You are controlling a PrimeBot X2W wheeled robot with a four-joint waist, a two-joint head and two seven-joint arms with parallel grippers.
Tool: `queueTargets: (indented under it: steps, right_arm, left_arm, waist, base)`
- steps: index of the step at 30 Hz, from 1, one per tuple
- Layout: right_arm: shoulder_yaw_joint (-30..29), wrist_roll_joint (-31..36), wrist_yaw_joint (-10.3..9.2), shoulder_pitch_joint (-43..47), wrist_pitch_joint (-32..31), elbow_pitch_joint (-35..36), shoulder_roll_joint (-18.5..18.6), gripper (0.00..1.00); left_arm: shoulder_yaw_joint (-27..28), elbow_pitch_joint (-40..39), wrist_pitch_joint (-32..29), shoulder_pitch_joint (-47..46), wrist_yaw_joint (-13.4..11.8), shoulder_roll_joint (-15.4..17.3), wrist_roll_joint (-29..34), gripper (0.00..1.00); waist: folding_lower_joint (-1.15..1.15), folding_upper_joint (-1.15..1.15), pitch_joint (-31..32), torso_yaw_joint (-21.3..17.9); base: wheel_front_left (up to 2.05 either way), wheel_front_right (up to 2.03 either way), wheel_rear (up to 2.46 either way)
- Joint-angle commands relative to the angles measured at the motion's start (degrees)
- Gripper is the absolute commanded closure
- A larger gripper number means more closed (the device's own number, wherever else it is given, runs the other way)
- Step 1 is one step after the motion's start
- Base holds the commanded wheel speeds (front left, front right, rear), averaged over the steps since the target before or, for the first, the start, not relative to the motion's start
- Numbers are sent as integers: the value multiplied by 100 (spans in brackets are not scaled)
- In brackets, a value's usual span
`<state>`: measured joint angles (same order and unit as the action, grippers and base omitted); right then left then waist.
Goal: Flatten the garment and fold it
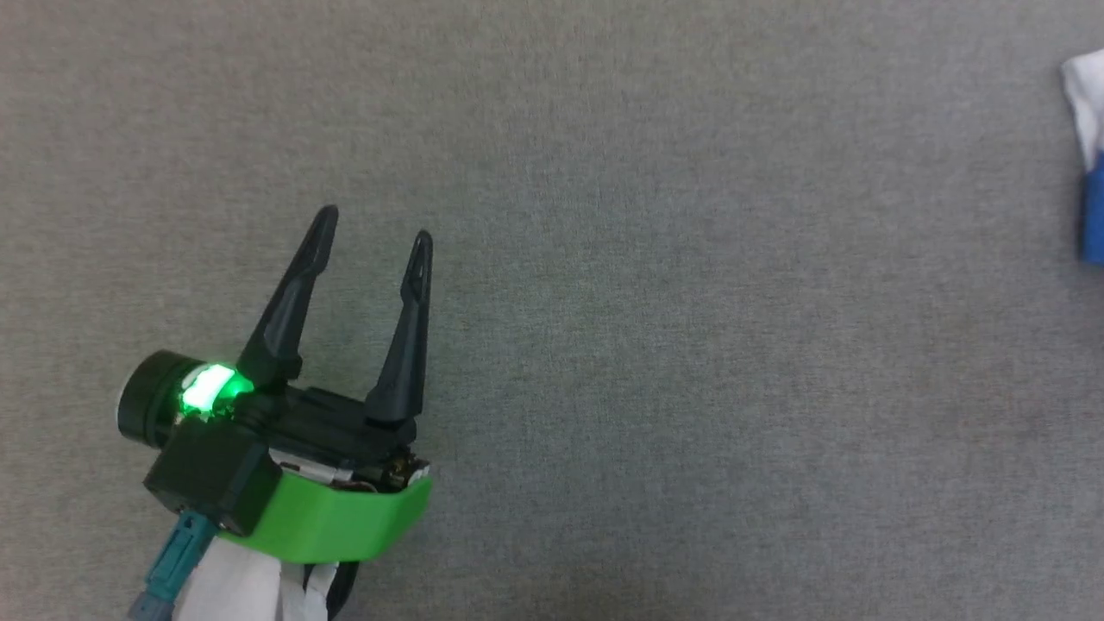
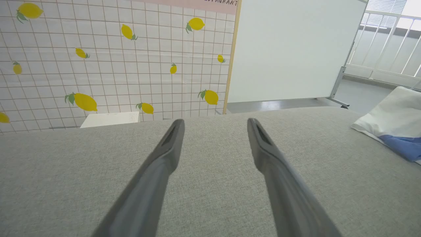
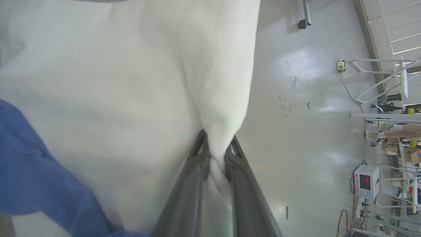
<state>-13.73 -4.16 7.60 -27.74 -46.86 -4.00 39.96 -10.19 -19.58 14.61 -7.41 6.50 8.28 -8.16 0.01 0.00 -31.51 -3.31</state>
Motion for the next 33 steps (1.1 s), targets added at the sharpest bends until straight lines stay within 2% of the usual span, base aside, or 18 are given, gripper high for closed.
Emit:
queueTargets:
  steps: [1,9,10,12,13,14,15,20,26,30,33]
  right_arm:
    - [-68,57,-11,-103,44,-39,66,100]
    - [-401,485,-11,-117,338,-240,-22,100]
    - [-431,524,-11,-125,372,-268,-50,92]
    - [-478,601,-11,-155,440,-325,-112,55]
    - [-487,644,-11,-180,484,-351,-142,21]
    - [-477,678,-11,-197,517,-376,-165,8]
    - [-459,711,-11,-222,559,-410,-201,0]
    - [-387,799,-11,-292,756,-611,-340,0]
    - [-326,789,-11,-224,1017,-686,-573,0]
    - [-354,677,-11,-69,1246,-606,-1008,0]
    - [-361,466,-11,165,1457,-453,-1471,0]
  left_arm:
    - [-6,-50,-16,-155,16,74,52,0]
    - [114,-201,-4,-388,-77,65,-7,0]
    - [115,-210,-4,-396,-76,71,-13,0]
    - [121,-228,-14,-403,-76,83,-53,0]
    - [137,-242,-13,-413,-87,79,-71,0]
    - [149,-254,-11,-421,-93,71,-96,0]
    - [159,-256,-9,-423,-96,71,-116,0]
    - [238,-204,9,-379,-167,2,-206,0]
    - [389,-58,30,-118,-374,-139,-254,0]
    - [452,109,36,193,-476,-208,-267,0]
    - [477,235,37,490,-553,-266,-283,0]
  waist:
    - [-1,0,-548,-90]
    - [-1,0,-902,-167]
    - [-1,0,-912,-171]
    - [-1,0,-930,-186]
    - [-1,0,-932,-196]
    - [-1,0,-926,-205]
    - [-1,0,-906,-219]
    - [-1,0,-599,-252]
    - [-1,0,156,-258]
    - [-1,0,792,-228]
    - [-1,0,1268,-191]
  base:
    - [0,0,0]
    - [0,0,0]
    - [0,0,0]
    - [0,0,0]
    - [0,0,0]
    - [0,0,0]
    - [0,0,0]
    - [0,0,0]
    - [0,0,0]
    - [0,0,0]
    - [0,0,0]
